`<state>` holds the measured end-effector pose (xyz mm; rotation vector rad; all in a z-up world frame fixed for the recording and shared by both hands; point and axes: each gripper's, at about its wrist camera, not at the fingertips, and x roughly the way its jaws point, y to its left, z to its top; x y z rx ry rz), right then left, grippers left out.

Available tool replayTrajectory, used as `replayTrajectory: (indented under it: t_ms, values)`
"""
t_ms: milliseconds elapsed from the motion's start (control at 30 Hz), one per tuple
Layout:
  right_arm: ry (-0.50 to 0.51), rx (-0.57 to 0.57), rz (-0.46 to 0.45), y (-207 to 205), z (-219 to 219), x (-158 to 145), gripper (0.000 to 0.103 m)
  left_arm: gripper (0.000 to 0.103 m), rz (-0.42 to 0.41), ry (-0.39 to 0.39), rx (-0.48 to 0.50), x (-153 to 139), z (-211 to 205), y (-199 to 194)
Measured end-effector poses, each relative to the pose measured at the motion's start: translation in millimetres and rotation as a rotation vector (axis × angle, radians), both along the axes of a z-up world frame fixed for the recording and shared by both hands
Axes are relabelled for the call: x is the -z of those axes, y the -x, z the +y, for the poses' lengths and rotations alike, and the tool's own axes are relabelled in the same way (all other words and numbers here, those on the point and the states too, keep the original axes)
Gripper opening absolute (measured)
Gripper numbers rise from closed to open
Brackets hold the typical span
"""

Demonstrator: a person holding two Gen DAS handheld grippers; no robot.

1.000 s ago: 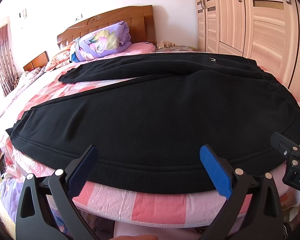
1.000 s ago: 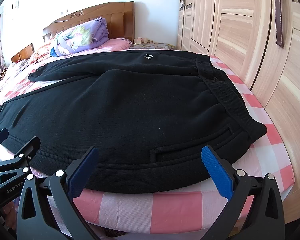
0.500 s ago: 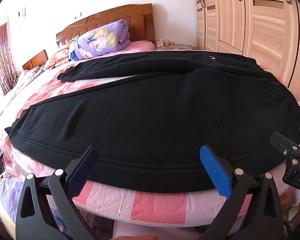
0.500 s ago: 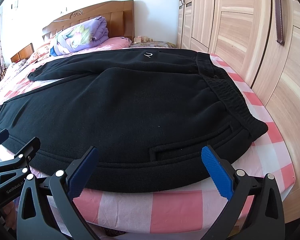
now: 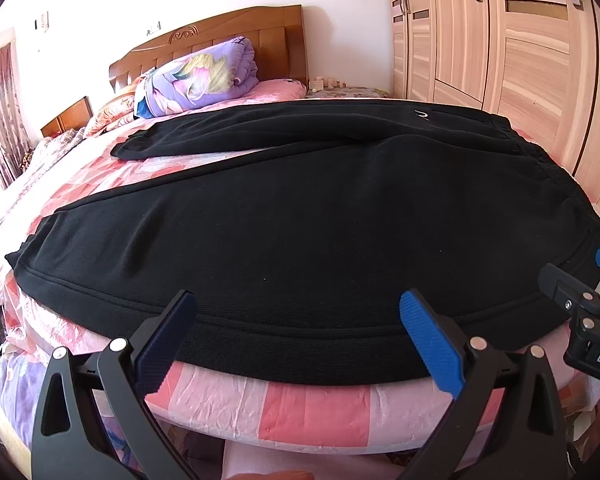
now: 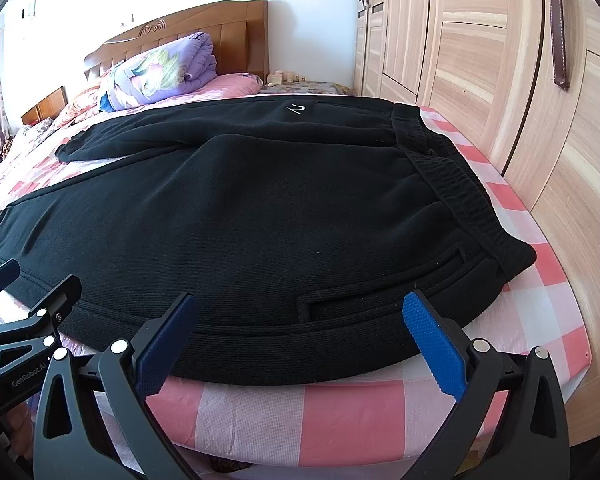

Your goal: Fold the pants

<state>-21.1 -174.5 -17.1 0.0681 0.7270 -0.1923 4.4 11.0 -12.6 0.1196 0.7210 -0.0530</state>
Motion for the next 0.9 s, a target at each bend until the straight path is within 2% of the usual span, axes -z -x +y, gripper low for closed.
replayTrajectory:
  t_ms: [267,467,567,600,667,700,733,767,800,867,900]
  values:
    - [-0.002,-0.017,-0.005,-3.3,-5.7,0.2,0.099,0.102,-0.001,0.013,0.029,-1.3,2.5,-2.3]
    - [-0.021,-0.071,-0.026,-25.6,-28.3,-18.9,0.099,0.102,-0.029,-0.136,0.057,-9.7,-5.5,-18.9]
    - [-0.015,-0.1,-0.025,-60.1,-47.2,-40.8,0.099,0.102,-0.06,-0.209,0.075,-28.9,-4.2,-46.5]
    - [-0.03,-0.121,-0.012,-84.0,-59.4,-51.4,0.099,0.102,-0.052,-0.215,0.088,-35.6,-3.3,-59.5]
    - [-0.036,-0.145,0.009,-124.7,-76.9,-64.8,0.099,0.102,-0.004,-0.194,0.143,-45.0,-1.3,-85.3]
    - [-0.026,-0.151,0.02,-144.2,-83.6,-69.1,0.099,0.102,0.054,-0.163,0.183,-49.3,0.1,-108.0]
    - [-0.019,-0.17,0.036,-166.3,-89.4,-73.0,0.099,0.102,0.107,-0.122,0.202,-51.6,2.5,-128.8]
    - [-0.023,-0.209,0.058,-190.5,-96.5,-75.1,0.099,0.102,0.184,-0.05,0.228,-53.4,5.8,-158.8]
    - [-0.056,-0.271,0.088,-226.5,-107.5,-75.1,0.099,0.102,0.238,0.008,0.246,-53.0,7.8,-183.5]
    - [-0.097,-0.279,0.115,-276.2,-127.0,-70.5,0.099,0.101,0.292,0.066,0.22,-51.1,12.5,-223.9]
    - [-0.096,-0.272,0.116,-295.3,-133.9,-68.4,0.099,0.101,0.274,0.098,0.176,-52.2,14.1,-253.7]
